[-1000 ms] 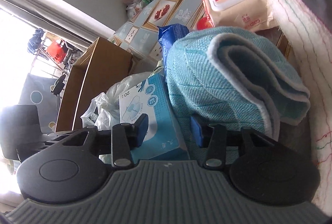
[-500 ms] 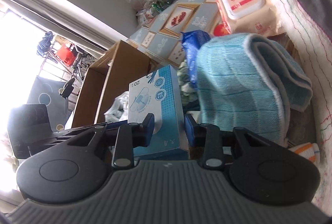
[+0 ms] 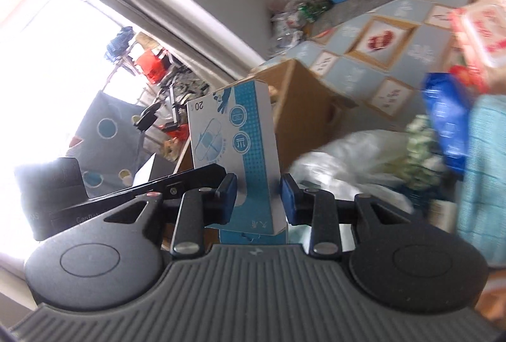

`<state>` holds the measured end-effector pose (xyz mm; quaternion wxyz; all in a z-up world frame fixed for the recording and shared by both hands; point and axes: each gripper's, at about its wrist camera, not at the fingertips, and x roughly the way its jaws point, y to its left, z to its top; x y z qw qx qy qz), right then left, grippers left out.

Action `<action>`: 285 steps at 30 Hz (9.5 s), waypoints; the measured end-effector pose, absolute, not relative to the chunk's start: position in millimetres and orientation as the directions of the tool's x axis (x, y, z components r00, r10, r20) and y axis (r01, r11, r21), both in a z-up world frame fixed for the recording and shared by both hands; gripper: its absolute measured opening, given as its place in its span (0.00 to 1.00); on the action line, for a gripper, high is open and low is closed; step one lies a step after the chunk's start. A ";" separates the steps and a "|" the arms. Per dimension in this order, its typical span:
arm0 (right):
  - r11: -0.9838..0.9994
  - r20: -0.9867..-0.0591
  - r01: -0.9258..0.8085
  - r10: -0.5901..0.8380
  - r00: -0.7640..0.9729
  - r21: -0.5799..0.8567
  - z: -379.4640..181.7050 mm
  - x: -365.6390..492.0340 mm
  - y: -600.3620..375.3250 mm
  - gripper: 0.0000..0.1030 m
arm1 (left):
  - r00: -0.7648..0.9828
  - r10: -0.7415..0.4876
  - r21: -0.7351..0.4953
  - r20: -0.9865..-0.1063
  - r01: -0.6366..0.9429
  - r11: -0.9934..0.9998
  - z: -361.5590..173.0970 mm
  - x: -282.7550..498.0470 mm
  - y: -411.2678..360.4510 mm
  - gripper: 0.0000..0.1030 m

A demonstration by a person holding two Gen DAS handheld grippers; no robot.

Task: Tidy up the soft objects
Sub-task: 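Lift the blue package and carry it over the cardboard box, then lower the blue package into the box and open the right gripper, then move both grippers from the box to the pile of soft items, then grasp the blue wet-wipes pack with the left gripper while the right gripper grips it too, then lift the blue wet-wipes pack with both grippers and carry it over the box, then lower the wet-wipes pack into the box and open both grippers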

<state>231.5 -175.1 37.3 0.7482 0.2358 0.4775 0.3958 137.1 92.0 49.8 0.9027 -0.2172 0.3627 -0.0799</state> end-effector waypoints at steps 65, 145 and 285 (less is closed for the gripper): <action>0.696 -0.693 -0.080 0.718 0.065 0.714 -81.8 370.8 161.5 0.39 | 0.629 0.105 -0.199 -0.771 -0.395 0.897 28.7 177.5 335.6 0.53; 0.753 -0.650 -0.106 0.622 0.438 0.649 -29.4 371.1 -340.3 0.48 | 0.538 -0.355 -0.488 -0.764 -0.124 0.864 -55.4 322.9 -23.1 0.49; 0.351 -0.318 -0.170 0.928 0.194 0.921 -25.0 220.5 -85.0 0.28 | 0.703 -0.191 -0.418 -0.686 -0.165 0.893 40.0 106.8 176.6 0.51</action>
